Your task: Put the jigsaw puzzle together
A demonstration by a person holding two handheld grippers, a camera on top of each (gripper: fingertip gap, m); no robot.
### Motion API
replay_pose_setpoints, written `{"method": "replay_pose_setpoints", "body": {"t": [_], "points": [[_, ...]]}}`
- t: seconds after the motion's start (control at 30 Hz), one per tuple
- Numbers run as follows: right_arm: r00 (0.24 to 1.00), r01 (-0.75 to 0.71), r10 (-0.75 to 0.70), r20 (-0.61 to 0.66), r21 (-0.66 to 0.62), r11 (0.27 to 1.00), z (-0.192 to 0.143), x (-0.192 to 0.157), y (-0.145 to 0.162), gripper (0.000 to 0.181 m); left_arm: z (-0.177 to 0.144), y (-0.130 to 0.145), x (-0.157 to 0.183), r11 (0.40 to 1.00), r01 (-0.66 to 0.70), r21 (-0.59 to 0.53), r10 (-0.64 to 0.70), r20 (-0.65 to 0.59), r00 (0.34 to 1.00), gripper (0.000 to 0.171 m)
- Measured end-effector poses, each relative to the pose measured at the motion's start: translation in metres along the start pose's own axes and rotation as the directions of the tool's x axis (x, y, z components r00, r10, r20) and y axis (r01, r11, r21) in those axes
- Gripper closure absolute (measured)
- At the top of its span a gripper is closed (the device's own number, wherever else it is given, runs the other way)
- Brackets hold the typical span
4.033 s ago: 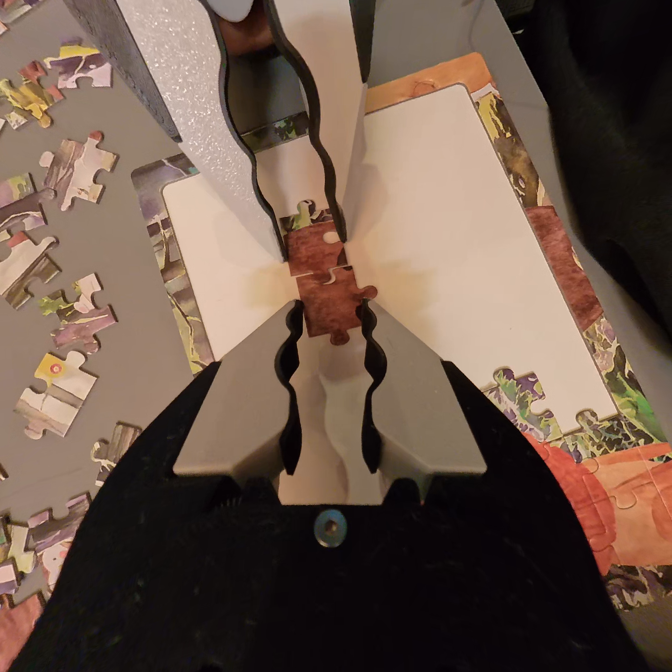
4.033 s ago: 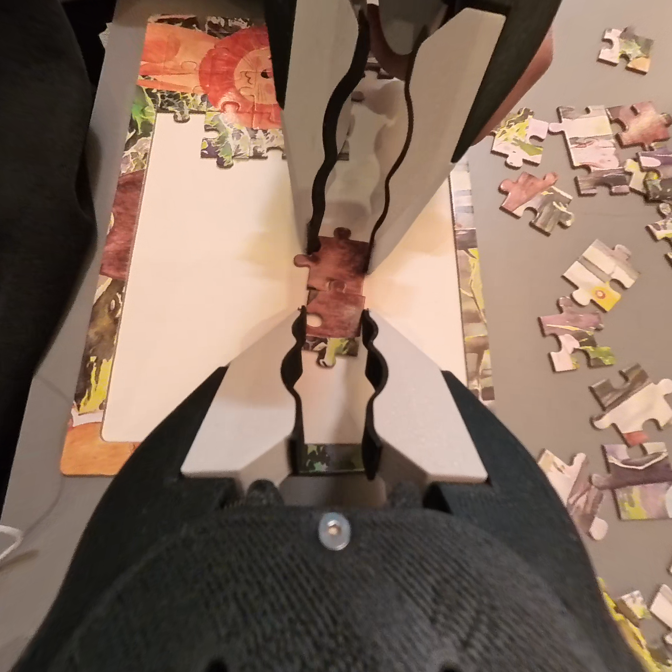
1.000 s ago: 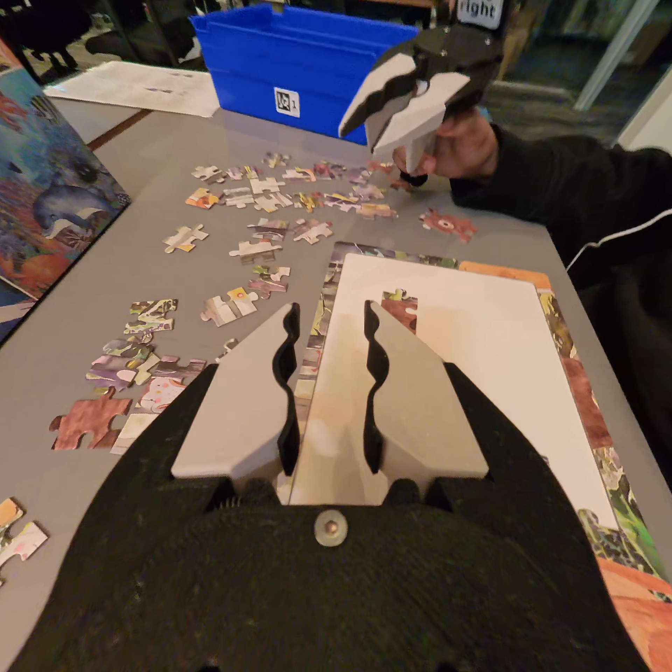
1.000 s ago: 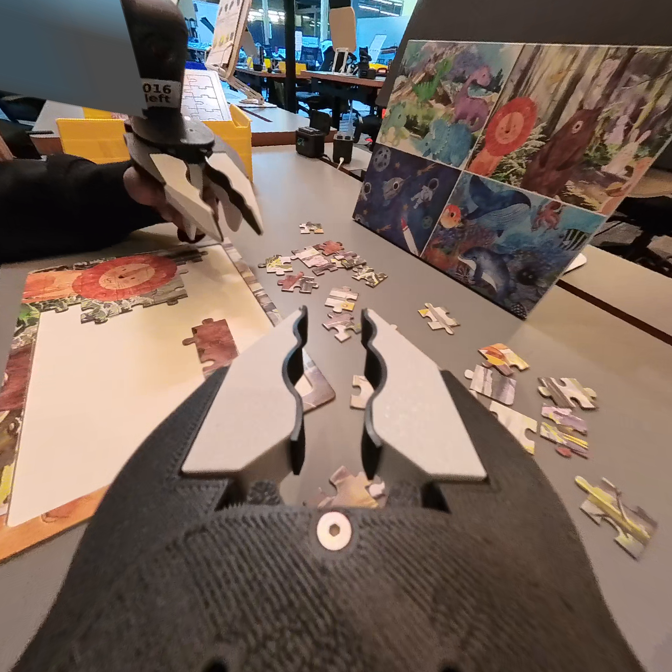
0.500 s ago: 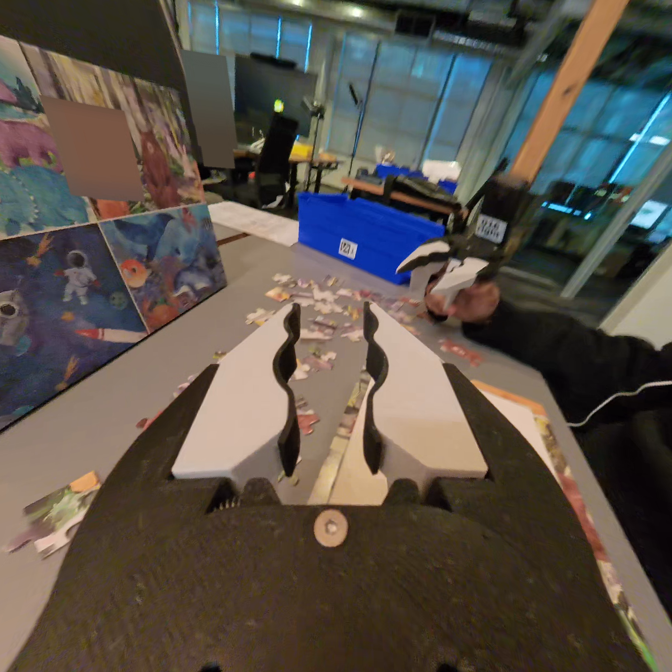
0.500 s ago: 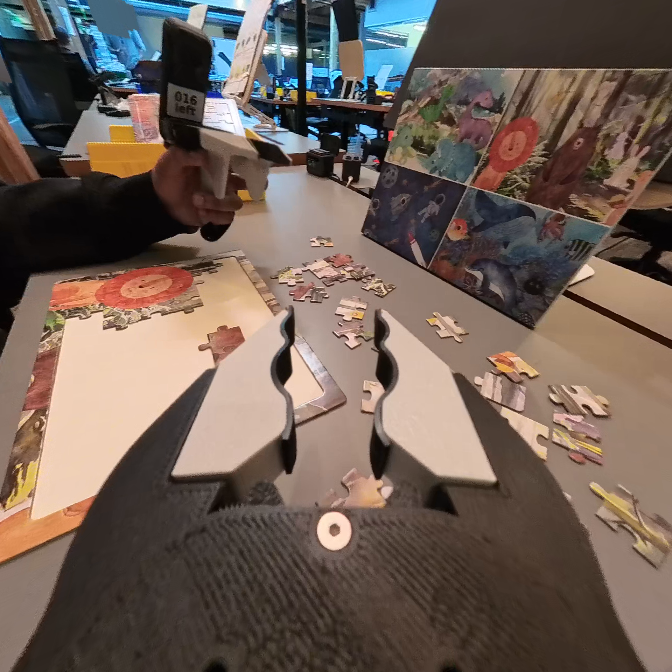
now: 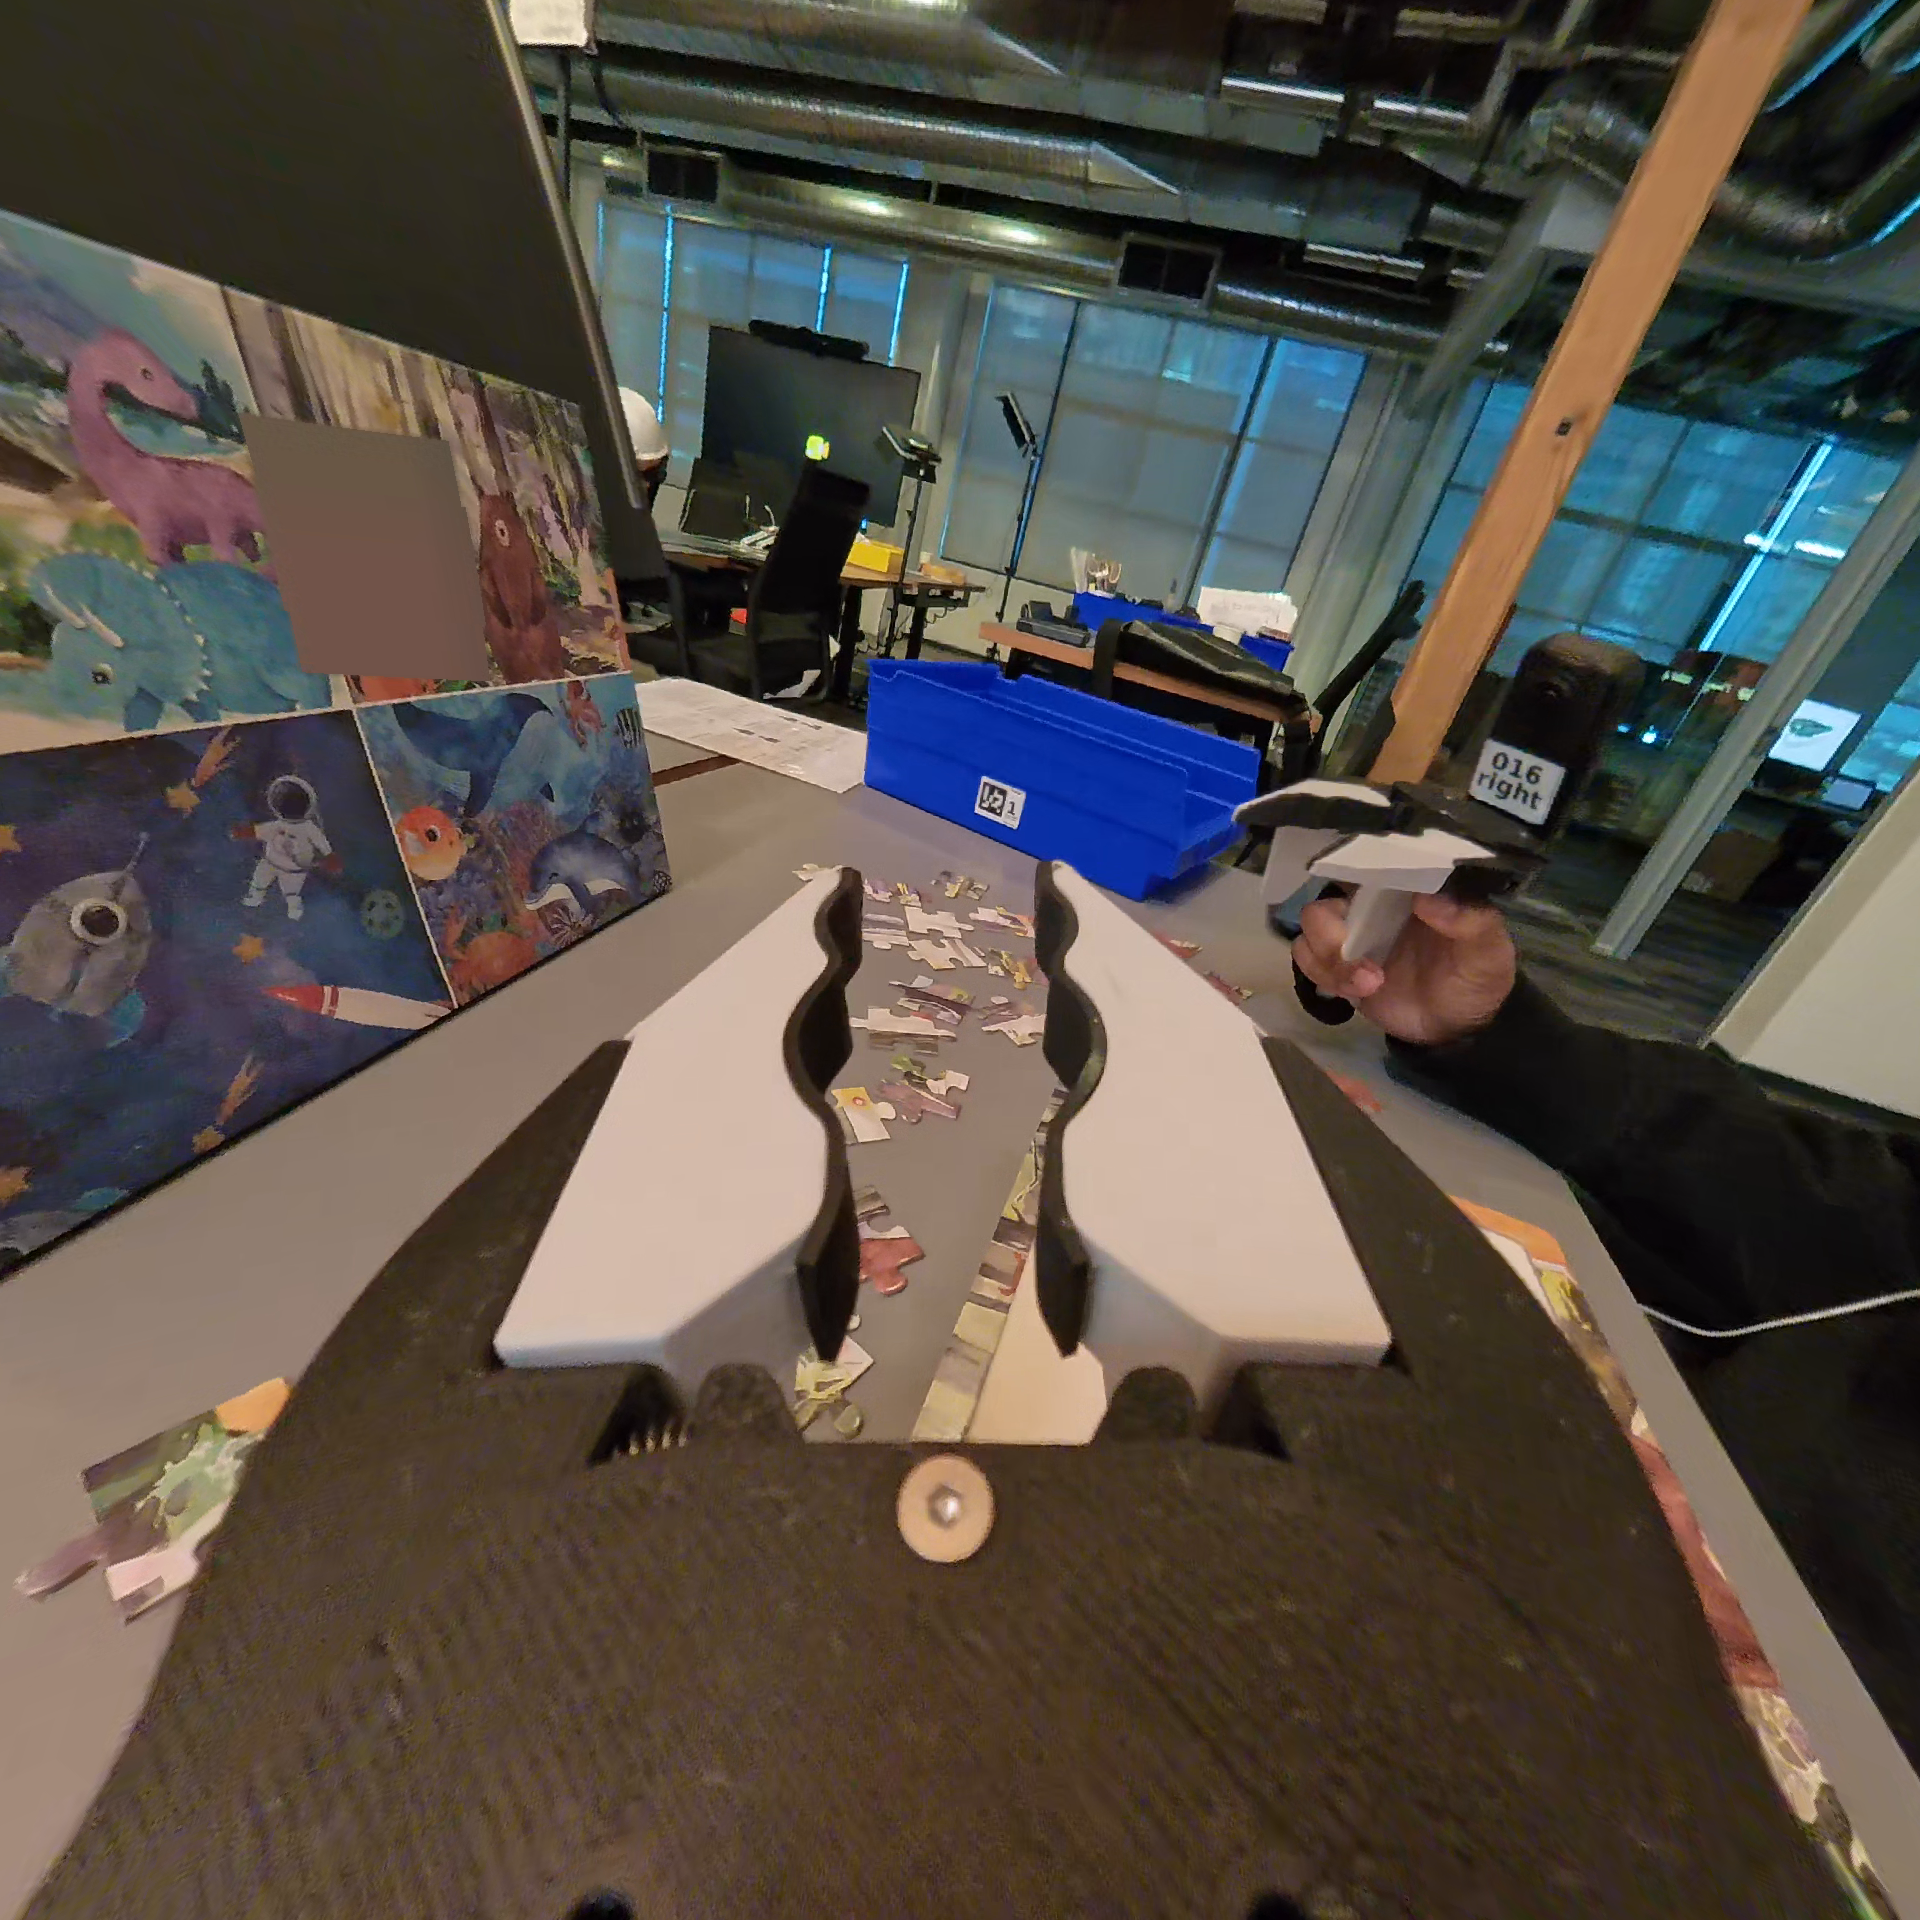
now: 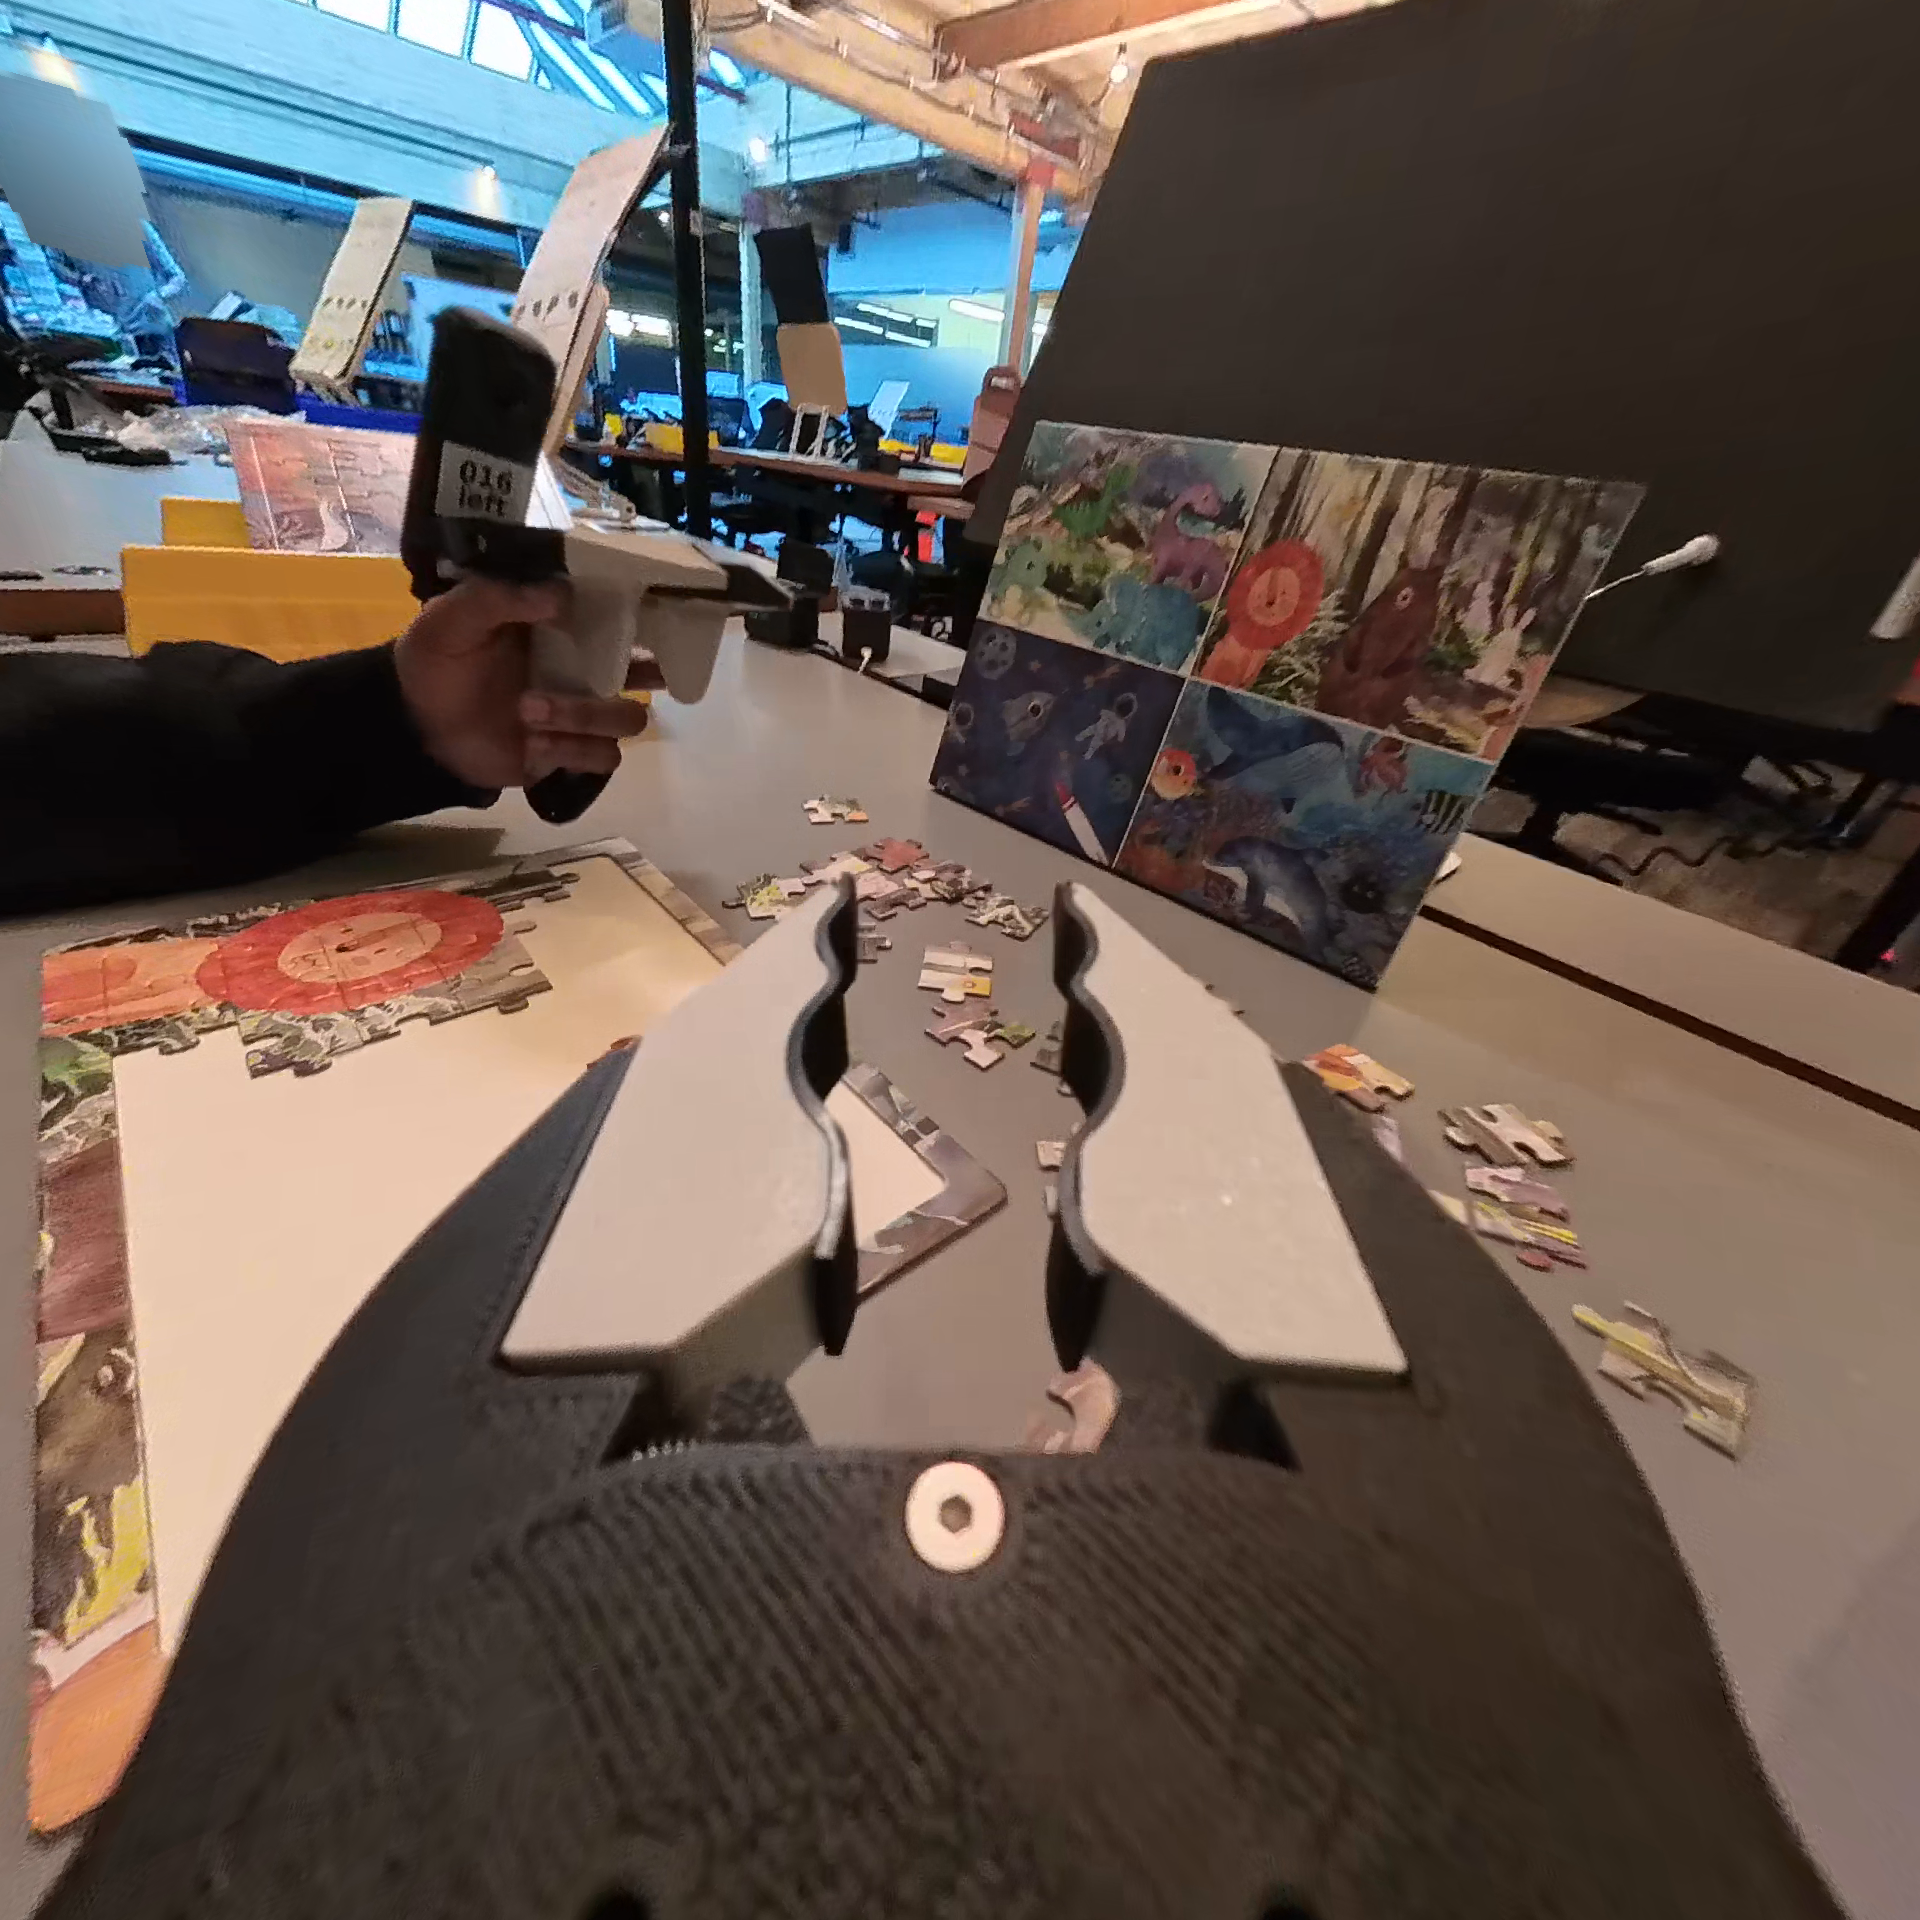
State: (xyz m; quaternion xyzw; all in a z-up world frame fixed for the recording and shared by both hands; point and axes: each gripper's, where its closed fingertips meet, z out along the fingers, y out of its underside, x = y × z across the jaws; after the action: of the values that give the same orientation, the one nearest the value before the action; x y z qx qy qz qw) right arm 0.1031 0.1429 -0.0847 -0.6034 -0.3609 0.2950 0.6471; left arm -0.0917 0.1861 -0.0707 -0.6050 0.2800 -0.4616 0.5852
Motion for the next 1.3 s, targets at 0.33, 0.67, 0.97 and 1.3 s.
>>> {"method": "replay_pose_setpoints", "body": {"t": [0.33, 0.67, 0.97, 1.3], "points": [[0.975, -0.004, 0.039, -0.218, 0.158, 0.987, -0.041, 0.036, -0.025, 0.148, -0.001, -0.002, 0.0, 0.998, 0.056, 0.041, -0.055, -0.036, 0.998, 0.139], [0.963, 0.049, -0.017, -0.268, 0.112, 0.992, -0.047, 0.025, -0.012, 0.145, 0.001, 0.0, 0.012, 1.0, -0.011, 0.027, 0.012, -0.037, 0.999, 0.14], [0.961, 0.006, 0.01, -0.277, 0.058, 0.998, -0.04, 0.034, 0.0, 0.144, 0.011, 0.014, 0.025, 0.999, -0.033, -0.035, 0.03, -0.065, 0.997, 0.14], [0.95, -0.021, 0.014, -0.311, -0.017, 1.0, -0.035, 0.045, 0.015, 0.144, 0.013, 0.021, 0.026, 0.997, -0.052, -0.058, 0.048, -0.064, 0.997, 0.141]]}}
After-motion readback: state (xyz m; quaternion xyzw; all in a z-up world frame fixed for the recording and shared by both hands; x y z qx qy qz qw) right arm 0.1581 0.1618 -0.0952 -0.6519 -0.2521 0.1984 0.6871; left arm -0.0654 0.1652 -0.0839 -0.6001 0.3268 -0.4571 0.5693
